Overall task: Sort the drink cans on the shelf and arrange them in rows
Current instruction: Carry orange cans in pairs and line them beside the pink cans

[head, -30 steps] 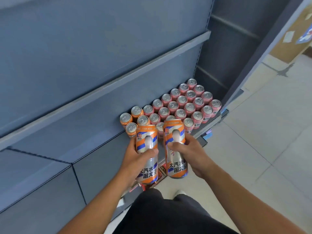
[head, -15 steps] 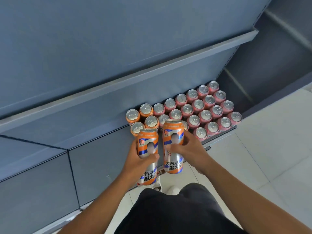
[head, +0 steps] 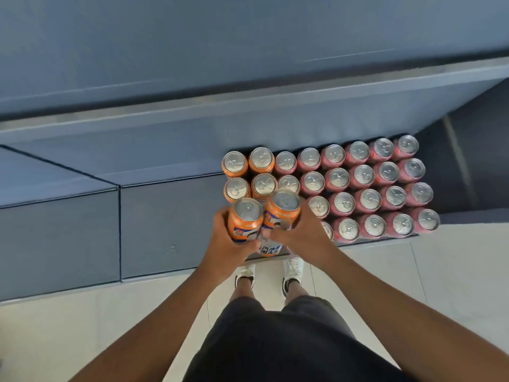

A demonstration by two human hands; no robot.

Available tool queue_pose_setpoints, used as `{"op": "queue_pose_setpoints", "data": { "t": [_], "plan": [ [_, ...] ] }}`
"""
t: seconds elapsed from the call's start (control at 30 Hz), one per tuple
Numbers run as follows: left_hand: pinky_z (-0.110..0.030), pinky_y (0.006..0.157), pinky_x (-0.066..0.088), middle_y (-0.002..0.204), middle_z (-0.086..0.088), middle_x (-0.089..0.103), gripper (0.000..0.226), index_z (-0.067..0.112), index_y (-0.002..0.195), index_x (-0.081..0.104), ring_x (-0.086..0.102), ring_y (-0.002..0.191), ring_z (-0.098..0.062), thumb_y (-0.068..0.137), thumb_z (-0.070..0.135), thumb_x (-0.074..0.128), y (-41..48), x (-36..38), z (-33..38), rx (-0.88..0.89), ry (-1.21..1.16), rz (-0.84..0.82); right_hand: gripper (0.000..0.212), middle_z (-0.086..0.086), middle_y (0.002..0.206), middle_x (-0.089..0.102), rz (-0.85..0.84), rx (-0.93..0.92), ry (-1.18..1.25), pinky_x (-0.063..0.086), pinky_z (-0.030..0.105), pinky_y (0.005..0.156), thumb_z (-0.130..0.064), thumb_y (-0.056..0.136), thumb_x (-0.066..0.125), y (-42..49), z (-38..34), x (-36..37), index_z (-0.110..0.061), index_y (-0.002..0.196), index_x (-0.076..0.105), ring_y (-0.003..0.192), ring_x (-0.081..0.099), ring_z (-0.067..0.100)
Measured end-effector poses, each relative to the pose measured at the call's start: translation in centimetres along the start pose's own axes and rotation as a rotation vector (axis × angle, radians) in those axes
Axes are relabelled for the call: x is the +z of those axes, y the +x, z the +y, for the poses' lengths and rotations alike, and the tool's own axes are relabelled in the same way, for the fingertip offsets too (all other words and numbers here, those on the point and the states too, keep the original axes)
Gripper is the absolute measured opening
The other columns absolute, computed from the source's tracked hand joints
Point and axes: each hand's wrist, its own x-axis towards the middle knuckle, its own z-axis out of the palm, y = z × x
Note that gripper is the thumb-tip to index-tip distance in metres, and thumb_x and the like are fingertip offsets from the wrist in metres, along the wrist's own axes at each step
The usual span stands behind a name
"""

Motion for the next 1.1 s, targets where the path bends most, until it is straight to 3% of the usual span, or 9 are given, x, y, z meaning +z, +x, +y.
{"op": "queue_pose_setpoints", "data": {
  "t": [0.1,0.17,0.3,0.47,0.63,0.7,0.83,1.0,1.1],
  "plan": [
    [-0.019,0.083,0.054,0.116,0.010,0.059,0.071,0.036,0.118,0.045,0.061,0.108,-0.005,0.071,0.003,0.086,1.2,0.1,-1.5,0.052,0.087,0.035,0.073,-0.004,0.115,0.068,-0.004,-0.063,-0.077,0.055,0.047,0.094,-0.017,0.061,0.093,1.4,0.9,-0.1,-0.039,0.119,0.055,0.108,0.067,0.017],
    [-0.024,0.089,0.053,0.115,0.006,0.058,0.067,0.032,0.119,0.051,0.058,0.110,-0.010,0.069,0.007,0.087,1.7,0.0,-2.9,0.094,0.159,0.062,0.069,-0.008,0.108,0.068,0.012,-0.085,-0.136,0.055,0.041,0.092,-0.012,0.062,0.092,2.0,1.4,0.0,-0.048,0.109,0.056,0.102,0.067,0.013],
    [-0.031,0.092,0.053,0.118,0.006,0.057,0.066,0.027,0.124,0.051,0.054,0.113,-0.012,0.069,0.022,0.088,2.5,0.0,-5.0,0.117,0.264,0.122,0.063,-0.011,0.108,0.065,0.021,-0.103,-0.218,0.055,0.041,0.090,-0.024,0.063,0.092,2.7,2.1,0.5,-0.041,0.111,0.054,0.105,0.063,0.012],
    [-0.038,0.086,0.058,0.112,0.012,0.064,0.063,0.031,0.122,0.050,0.062,0.108,-0.014,0.072,0.026,0.087,3.7,0.4,-5.5,0.099,0.261,0.202,0.056,-0.023,0.101,0.062,0.028,-0.118,-0.269,0.052,0.022,0.083,-0.020,0.070,0.086,3.1,2.7,1.0,-0.030,0.114,0.053,0.099,0.062,0.001],
    [-0.029,0.084,0.057,0.110,0.014,0.064,0.062,0.033,0.120,0.050,0.063,0.105,-0.009,0.072,0.018,0.086,4.9,0.9,-5.6,0.065,0.200,0.240,0.057,-0.019,0.105,0.052,0.072,-0.162,-0.396,0.037,0.002,0.080,-0.013,0.072,0.083,3.7,3.6,2.1,-0.018,0.119,0.051,0.098,0.047,-0.013],
    [-0.028,0.082,0.056,0.109,0.012,0.064,0.062,0.035,0.117,0.048,0.063,0.103,-0.008,0.071,0.016,0.086,5.2,1.0,-6.0,0.039,0.160,0.233,0.062,-0.009,0.117,0.048,0.099,-0.192,-0.479,0.039,0.007,0.080,-0.015,0.073,0.083,3.8,4.0,2.6,-0.014,0.124,0.049,0.100,0.043,-0.008],
    [-0.022,0.079,0.054,0.109,0.009,0.064,0.061,0.031,0.116,0.046,0.063,0.101,-0.007,0.072,0.012,0.084,5.6,1.3,-6.6,0.010,0.107,0.221,0.067,-0.006,0.127,0.047,0.113,-0.201,-0.596,0.054,0.037,0.074,-0.019,0.075,0.083,3.8,4.8,2.8,-0.016,0.129,0.044,0.108,0.047,0.009],
    [-0.030,0.085,0.056,0.115,0.007,0.062,0.069,0.033,0.121,0.044,0.063,0.107,-0.010,0.069,0.017,0.086,5.8,0.8,-7.3,0.029,0.149,0.179,0.070,0.000,0.128,0.053,0.145,-0.213,-0.724,0.051,0.037,0.081,-0.023,0.073,0.085,3.9,5.3,3.0,-0.014,0.130,0.045,0.113,0.054,0.021],
    [-0.026,0.088,0.054,0.118,0.009,0.061,0.072,0.035,0.123,0.043,0.061,0.109,-0.007,0.068,0.018,0.087,5.7,0.4,-7.0,0.038,0.168,0.143,0.071,0.003,0.128,0.055,0.151,-0.221,-0.761,0.051,0.039,0.088,-0.021,0.071,0.085,3.7,5.2,3.0,-0.012,0.130,0.046,0.117,0.053,0.024]
  ]
}}
